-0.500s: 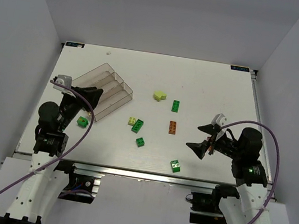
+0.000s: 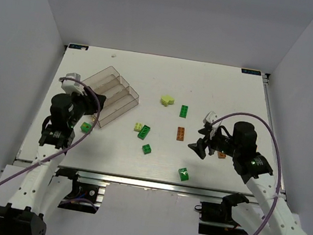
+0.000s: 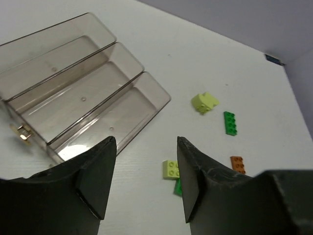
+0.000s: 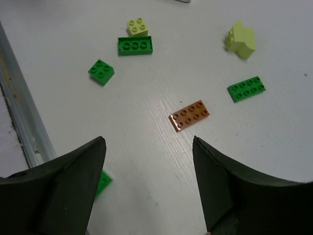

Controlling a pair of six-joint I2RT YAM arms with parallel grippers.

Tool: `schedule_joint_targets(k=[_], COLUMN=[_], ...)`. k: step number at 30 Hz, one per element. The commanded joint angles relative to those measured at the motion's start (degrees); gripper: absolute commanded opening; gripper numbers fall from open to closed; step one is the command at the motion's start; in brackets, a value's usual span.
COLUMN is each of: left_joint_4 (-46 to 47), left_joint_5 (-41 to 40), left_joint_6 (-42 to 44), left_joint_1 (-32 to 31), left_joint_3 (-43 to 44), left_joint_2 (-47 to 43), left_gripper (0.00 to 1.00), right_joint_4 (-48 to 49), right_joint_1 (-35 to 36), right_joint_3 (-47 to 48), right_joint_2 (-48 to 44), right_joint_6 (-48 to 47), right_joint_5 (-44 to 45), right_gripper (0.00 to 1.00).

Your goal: Sort the legos into containers by color

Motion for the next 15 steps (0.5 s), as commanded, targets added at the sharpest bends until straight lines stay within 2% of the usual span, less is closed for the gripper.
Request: schedule_joint_targets(k=[1, 5, 8, 9, 10, 15], left_joint_4=[-6.8, -9.1, -11.9, -13.4, -13.4, -15.4], left_joint_5=[-8.2, -12.0, -16.8, -21.5, -21.6, -28.2], left_joint_6=[0.7, 0.3, -0.6, -1.0, -1.0, -9.1], left_joint_1=[0.2, 0.0, -2.1, -3.0, -3.0, -4.3], left_joint_3=[3.2, 4.0, 5.3, 5.6, 5.6, 4.2], left_joint_2=[2.6, 7.2, 9.9, 11.5, 11.5, 11.5], left_gripper=[0.63, 0.68, 0.69, 0.70, 0.70, 0.76], right_joint_4=[-0.1, -1.4, -2.1, -2.2, -2.3, -1.5], right_joint_1=[1.4, 1.4, 1.9, 2.5, 2.5, 3.7], right_joint_3=[0.7, -1.4, -1.0, -0.9, -0.9, -1.0], right_joint_2=[-2.3, -4.2, -4.4, -4.4, -4.4, -4.5], right_joint_6=[-5.6, -10.8, -11.7, -12.0, -12.0, -12.5], right_joint_5=[4.8, 0.7, 1.8, 2.8, 3.3, 5.3], right_gripper=[0.77, 0.68, 0.67, 0.67, 0.67, 0.68])
